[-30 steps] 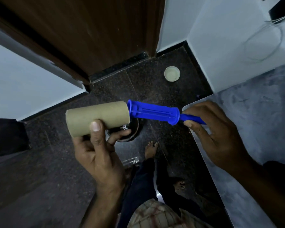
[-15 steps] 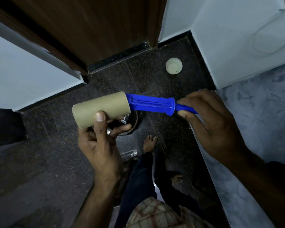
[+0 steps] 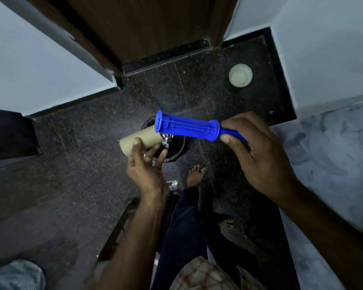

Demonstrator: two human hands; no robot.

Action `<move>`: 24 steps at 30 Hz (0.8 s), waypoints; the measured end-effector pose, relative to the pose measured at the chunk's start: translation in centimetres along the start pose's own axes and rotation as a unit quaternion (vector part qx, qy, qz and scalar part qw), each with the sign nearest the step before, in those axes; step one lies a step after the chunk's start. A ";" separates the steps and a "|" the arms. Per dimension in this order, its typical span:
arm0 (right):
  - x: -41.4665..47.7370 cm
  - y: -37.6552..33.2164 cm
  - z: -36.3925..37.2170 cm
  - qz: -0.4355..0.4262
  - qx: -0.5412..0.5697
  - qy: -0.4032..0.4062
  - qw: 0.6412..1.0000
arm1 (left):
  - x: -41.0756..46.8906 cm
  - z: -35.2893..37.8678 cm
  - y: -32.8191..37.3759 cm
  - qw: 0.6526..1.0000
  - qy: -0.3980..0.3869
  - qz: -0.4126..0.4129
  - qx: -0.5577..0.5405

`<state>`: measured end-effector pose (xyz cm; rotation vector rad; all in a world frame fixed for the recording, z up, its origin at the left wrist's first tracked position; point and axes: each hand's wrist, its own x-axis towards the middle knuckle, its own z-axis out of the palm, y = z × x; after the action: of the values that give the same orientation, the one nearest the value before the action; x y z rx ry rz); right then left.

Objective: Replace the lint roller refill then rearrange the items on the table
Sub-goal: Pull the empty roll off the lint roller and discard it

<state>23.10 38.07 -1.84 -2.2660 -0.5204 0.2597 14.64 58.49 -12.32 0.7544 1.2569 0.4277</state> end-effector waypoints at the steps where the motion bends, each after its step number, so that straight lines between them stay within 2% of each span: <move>1: 0.2 0.1 0.7 0.008 -0.007 -0.006 1.000 | 1.0 0.0 -1.1 0.999 0.028 -0.003 0.017; 4: 0.8 0.6 2.0 0.001 -0.011 0.010 1.000 | 4.7 -0.2 -3.8 0.997 0.071 -0.034 0.026; 14: -1.0 4.2 3.4 0.036 -0.022 -0.008 0.999 | 15.8 0.4 -10.4 0.984 0.122 -0.112 0.071; 21: -2.8 6.0 4.7 0.068 -0.040 0.002 0.997 | 18.7 -0.4 -12.7 0.970 0.065 -0.216 0.086; 24: -3.6 5.3 3.9 0.081 -0.028 0.009 0.996 | 17.4 0.0 -12.0 0.970 0.028 -0.219 0.100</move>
<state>20.02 35.78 -8.30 -2.3666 -0.3390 0.3076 18.17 61.81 -32.87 0.6116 1.4882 -0.0399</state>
